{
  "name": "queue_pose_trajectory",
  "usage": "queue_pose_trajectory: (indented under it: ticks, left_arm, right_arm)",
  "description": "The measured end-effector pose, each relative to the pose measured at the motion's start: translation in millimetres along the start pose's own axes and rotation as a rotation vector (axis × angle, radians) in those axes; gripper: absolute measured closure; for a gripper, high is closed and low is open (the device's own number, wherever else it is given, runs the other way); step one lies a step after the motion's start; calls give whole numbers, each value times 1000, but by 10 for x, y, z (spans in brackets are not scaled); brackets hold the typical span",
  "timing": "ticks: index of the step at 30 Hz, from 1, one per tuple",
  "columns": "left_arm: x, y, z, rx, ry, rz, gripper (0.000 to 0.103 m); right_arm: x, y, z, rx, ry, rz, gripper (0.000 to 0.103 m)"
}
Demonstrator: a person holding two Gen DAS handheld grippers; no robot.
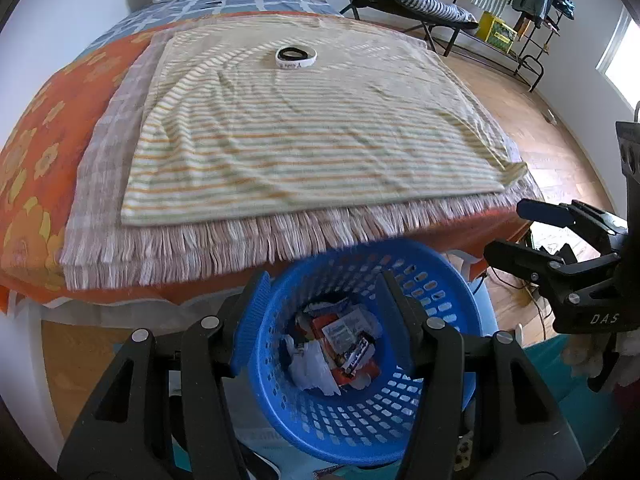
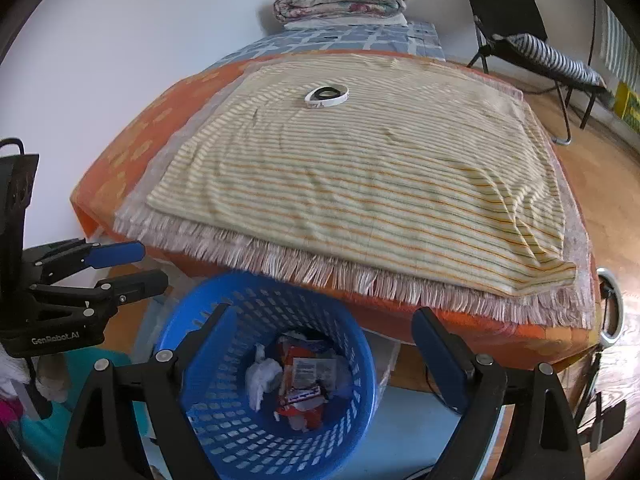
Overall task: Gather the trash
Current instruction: 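Move both tools back to the white tape roll on the towel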
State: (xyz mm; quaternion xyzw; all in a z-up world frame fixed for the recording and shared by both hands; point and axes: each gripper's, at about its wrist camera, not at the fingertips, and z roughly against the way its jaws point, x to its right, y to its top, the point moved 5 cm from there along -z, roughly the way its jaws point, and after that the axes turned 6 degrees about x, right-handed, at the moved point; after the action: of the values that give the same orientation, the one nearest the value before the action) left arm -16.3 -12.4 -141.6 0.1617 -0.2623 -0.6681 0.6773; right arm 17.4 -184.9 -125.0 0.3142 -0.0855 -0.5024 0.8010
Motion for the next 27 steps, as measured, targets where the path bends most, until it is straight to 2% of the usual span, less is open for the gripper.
queue_pose_trajectory:
  ticks: [4, 8, 14, 16, 18, 21, 23, 27]
  left_arm:
    - [-71, 190, -28, -2, 4, 17, 47]
    - [-184, 470, -91, 17, 38, 6, 47]
    - [-359, 904, -317, 15, 21, 56, 47]
    - [-397, 1045, -401, 14, 4, 77, 53]
    - [-442, 1220, -513, 9, -16, 111, 67]
    - [-536, 1491, -676, 23, -36, 158, 69]
    - [-576, 1658, -810, 28, -45, 178, 75]
    - [-636, 1914, -1135, 14, -58, 211, 77]
  right_arm:
    - [130, 198, 15, 31, 19, -46, 12]
    - [229, 476, 18, 83, 6, -30, 12]
    - [387, 959, -89, 127, -8, -35, 12]
    - [441, 1110, -164, 123, 0, -49, 12]
    - [487, 1220, -237, 117, 4, -54, 13]
    - [581, 1388, -373, 108, 13, -70, 13]
    - [614, 1459, -465, 97, 32, -87, 13]
    - [706, 1605, -666, 81, 45, -118, 15]
